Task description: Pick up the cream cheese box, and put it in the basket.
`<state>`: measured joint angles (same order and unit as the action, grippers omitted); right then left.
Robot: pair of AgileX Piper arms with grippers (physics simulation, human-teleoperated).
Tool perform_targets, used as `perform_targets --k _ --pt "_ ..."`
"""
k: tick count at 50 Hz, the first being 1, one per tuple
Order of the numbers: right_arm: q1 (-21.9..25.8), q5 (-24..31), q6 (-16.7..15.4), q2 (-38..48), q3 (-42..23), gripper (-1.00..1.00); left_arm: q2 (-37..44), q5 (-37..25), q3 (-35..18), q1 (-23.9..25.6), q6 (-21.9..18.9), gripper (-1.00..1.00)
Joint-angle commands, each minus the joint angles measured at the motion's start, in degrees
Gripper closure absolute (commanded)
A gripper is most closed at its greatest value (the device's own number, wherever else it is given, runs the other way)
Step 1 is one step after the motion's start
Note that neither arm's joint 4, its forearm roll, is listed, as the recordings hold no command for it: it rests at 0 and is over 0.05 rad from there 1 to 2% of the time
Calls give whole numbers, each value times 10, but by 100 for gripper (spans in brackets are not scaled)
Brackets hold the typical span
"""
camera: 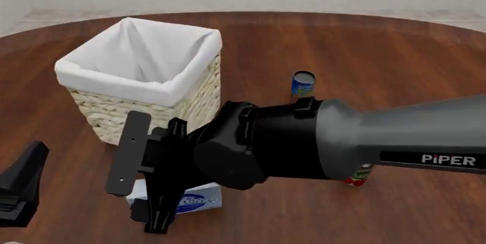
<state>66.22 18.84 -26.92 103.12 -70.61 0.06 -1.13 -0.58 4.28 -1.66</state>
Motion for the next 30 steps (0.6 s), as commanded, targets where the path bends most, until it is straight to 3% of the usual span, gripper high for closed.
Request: perform_targets --k 1,30 --pt "-8 -6 1 23 -5 -100 0 1 1 3 0 -100" --pt "-23 -12 -8 82 -15 -100 0 0 0 6 1 -100"
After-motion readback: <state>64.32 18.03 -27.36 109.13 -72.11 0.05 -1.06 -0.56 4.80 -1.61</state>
